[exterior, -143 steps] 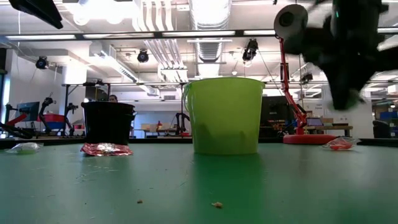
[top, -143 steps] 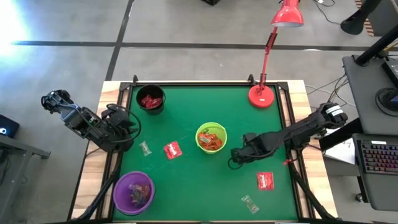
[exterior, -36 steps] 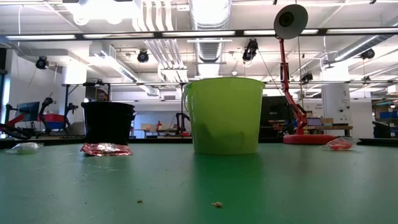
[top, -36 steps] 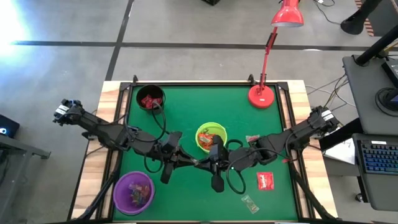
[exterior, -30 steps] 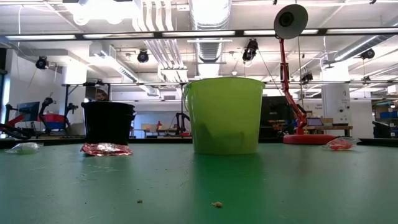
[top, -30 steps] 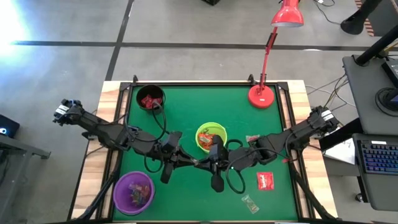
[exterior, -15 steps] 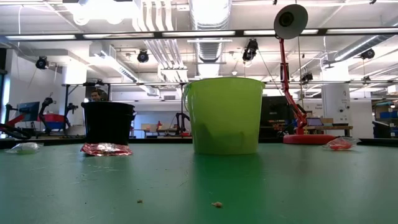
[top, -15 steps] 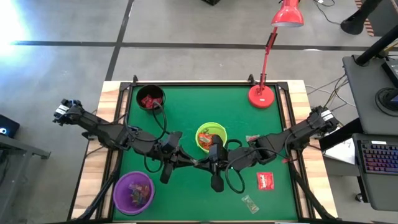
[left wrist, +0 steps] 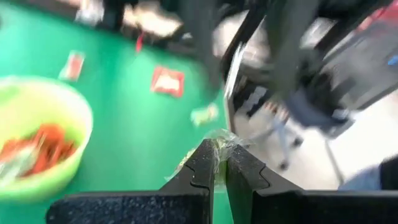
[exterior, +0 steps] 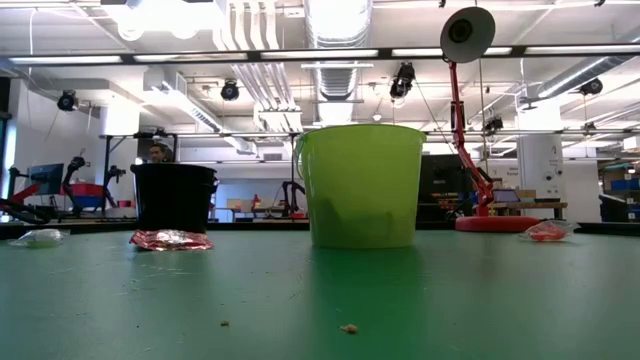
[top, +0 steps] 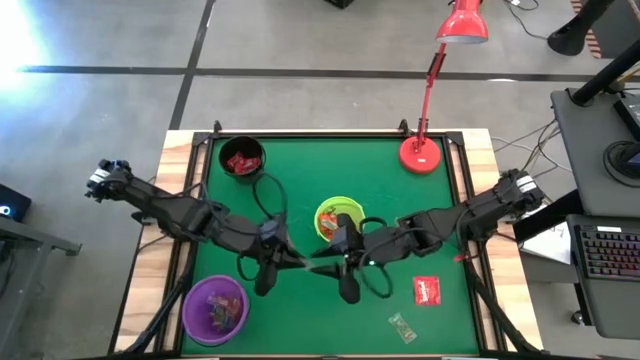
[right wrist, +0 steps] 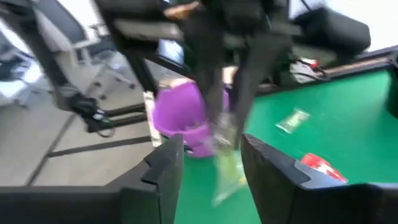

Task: Sort candy
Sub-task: Put the green gummy into the purple bucket

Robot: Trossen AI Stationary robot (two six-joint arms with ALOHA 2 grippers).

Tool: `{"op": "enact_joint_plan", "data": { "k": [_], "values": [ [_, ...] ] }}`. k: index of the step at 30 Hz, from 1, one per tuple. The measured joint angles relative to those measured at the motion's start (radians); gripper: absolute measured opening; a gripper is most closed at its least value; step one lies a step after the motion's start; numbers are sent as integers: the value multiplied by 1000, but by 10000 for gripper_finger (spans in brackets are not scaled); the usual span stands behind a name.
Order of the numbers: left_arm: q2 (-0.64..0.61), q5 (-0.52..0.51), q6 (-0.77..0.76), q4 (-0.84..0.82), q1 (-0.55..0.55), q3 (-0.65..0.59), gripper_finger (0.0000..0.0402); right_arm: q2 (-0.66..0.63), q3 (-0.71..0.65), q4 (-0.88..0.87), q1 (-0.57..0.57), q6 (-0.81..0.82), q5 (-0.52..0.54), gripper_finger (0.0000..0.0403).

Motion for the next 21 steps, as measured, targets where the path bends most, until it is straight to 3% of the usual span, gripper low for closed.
{"op": "enact_joint_plan", "data": {
  "k": [5,9,17,21],
  "values": [
    [-3,7,-33,-200,-16,72,3,-20,4,0,13,0,-36,166],
    [-3,103,-97,-301,-45,111,3,-29,2,-31,18,0,-37,164],
    [-3,206,-265,-536,-174,129,3,-38,1,-117,23,0,-41,155],
    [-3,210,-361,-631,-240,129,3,-38,1,-127,23,0,-40,156]
  ]
}}
